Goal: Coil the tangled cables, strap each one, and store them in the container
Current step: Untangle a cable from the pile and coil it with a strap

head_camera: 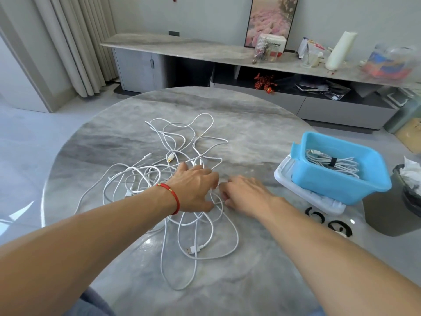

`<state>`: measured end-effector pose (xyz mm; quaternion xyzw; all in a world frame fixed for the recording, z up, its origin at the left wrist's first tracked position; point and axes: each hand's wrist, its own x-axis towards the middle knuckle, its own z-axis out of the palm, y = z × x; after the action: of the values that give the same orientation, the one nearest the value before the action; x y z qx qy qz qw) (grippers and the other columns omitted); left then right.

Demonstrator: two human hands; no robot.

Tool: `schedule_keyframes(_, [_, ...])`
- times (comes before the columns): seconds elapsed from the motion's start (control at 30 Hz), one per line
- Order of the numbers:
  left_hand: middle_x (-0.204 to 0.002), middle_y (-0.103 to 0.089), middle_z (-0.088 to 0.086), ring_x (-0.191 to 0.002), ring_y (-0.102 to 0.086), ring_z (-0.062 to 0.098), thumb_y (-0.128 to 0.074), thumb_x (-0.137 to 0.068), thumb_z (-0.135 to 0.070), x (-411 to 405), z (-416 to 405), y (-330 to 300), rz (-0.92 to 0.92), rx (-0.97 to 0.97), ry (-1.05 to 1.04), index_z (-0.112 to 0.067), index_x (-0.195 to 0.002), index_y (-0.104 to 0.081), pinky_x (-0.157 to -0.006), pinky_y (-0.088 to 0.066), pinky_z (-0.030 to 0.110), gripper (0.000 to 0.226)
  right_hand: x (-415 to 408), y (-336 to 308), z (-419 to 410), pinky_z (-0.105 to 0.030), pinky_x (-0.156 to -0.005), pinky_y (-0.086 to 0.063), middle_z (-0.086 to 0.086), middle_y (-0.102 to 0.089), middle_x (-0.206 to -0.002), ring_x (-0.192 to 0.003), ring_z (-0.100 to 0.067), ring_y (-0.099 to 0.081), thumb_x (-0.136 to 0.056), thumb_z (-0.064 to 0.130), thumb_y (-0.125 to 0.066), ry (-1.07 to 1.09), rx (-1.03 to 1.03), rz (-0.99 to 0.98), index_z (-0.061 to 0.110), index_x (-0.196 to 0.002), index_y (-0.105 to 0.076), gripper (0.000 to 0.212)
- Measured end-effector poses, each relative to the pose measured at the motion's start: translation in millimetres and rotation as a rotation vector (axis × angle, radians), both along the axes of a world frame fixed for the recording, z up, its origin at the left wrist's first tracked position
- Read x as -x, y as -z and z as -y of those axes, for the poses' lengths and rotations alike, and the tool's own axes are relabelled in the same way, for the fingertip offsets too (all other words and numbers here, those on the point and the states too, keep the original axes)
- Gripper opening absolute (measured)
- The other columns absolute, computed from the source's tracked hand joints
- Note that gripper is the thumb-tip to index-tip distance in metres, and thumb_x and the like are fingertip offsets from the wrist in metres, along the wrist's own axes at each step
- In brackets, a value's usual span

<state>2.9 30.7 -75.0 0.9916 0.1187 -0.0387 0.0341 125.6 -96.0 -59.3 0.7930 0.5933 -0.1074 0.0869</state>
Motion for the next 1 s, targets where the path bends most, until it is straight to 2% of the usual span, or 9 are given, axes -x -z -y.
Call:
schedule_keyframes(0.1, [-0.126,-0.059,-0.010,-0.119,-0.052,0.016,-0.062,-0.087,-0.048,1,-3,-1,-0.020,0.056,0.056,-0.031,-0.137,-0.048,-0.100,-0.034,0.042,0.055,-5,-5,-1,-0.037,-0.078,-0.043,-0.012,-0.066,-0.117,-0.111,-0.035,-0.063,-0.100,0.026,-0.054,0.041,-0.059,-0.066,0.020,-0.113,-0.057,0.014])
schedule_keyframes(0.17, [-0.116,-0.066,-0.012,-0.114,-0.057,0.015,-0.062,-0.090,-0.045,2,-7,-6,0.024,0.164,0.037,-0.033,-0.137,-0.049,-0.102,-0.035,0.039,0.050,-11,-13,0,-0.040,-0.079,-0.048,-0.012,-0.068,-0.111,-0.104,-0.036,-0.064,-0.102,0.031,-0.054,0.139,-0.171,-0.150,0.021,-0.110,-0.054,0.013])
schedule_keyframes(0.33, [-0.081,-0.066,-0.008,-0.081,-0.063,0.022,-0.056,-0.087,-0.064,3,-11,-21,0.234,0.297,-0.106,-0.029,-0.091,-0.062,-0.082,-0.047,0.036,0.036,-18,-38,-1,-0.045,-0.081,-0.056,-0.005,-0.076,-0.103,-0.088,-0.032,-0.070,-0.102,0.028,-0.048,0.371,-0.650,-0.296,0.019,-0.102,-0.064,0.018])
schedule_keyframes(0.4, [-0.081,-0.065,-0.011,-0.082,-0.059,0.016,-0.049,-0.081,-0.063,6,-9,-27,0.143,0.285,-0.077,-0.037,-0.093,-0.064,-0.091,-0.043,0.037,0.032,-22,-49,-3,-0.047,-0.068,-0.061,-0.002,-0.076,-0.083,-0.061,-0.024,-0.072,-0.100,0.027,-0.044,0.547,-0.865,-0.531,0.018,-0.094,-0.061,0.020])
schedule_keyframes(0.47, [-0.087,-0.064,-0.011,-0.089,-0.055,0.013,-0.044,-0.072,-0.051,10,-6,-31,0.035,0.314,0.003,-0.040,-0.108,-0.064,-0.097,-0.037,0.038,0.042,-24,-59,-3,-0.047,-0.070,-0.064,0.001,-0.070,-0.064,-0.059,-0.024,-0.072,-0.099,0.018,-0.045,0.673,-1.038,-0.888,0.016,-0.092,-0.060,0.017])
schedule_keyframes(0.6, [-0.094,-0.061,-0.008,-0.101,-0.052,0.015,-0.028,-0.075,-0.070,12,-4,-33,0.011,0.330,0.000,-0.039,-0.105,-0.067,-0.097,-0.029,0.042,0.058,-24,-73,-2,-0.046,-0.087,-0.063,-0.015,-0.078,-0.098,-0.100,-0.033,-0.076,-0.102,0.007,-0.046,0.766,-1.179,-1.519,0.011,-0.093,-0.056,0.015])
schedule_keyframes(0.7, [-0.086,-0.060,-0.011,-0.093,-0.051,0.013,-0.024,-0.076,-0.087,11,3,-34,-0.022,0.252,-0.015,-0.043,-0.101,-0.071,-0.093,-0.028,0.041,0.070,-22,-82,3,-0.050,-0.085,-0.062,-0.031,-0.073,-0.109,-0.101,-0.044,-0.074,-0.104,0.008,-0.035,0.730,-1.153,-1.916,0.012,-0.101,-0.047,0.013])
schedule_keyframes(0.9, [-0.112,-0.061,-0.007,-0.112,-0.053,0.016,-0.038,-0.077,-0.052,6,19,-48,0.116,0.375,-0.036,-0.040,-0.121,-0.064,-0.103,-0.031,0.046,0.053,-13,-89,9,-0.053,-0.075,-0.063,-0.023,-0.074,-0.084,-0.069,-0.033,-0.073,-0.107,0.010,-0.040,0.797,-1.228,-2.013,0.010,-0.105,-0.051,0.012])
schedule_keyframes(1.0, [-0.110,-0.067,-0.011,-0.107,-0.059,0.012,-0.047,-0.083,-0.047,7,28,-50,0.240,0.641,0.026,-0.033,-0.119,-0.067,-0.097,-0.041,0.035,0.044,-11,-91,6,-0.047,-0.071,-0.063,-0.016,-0.067,-0.073,-0.058,-0.025,-0.063,-0.107,0.012,-0.043,0.864,-1.300,-1.978,0.011,-0.100,-0.053,0.012])
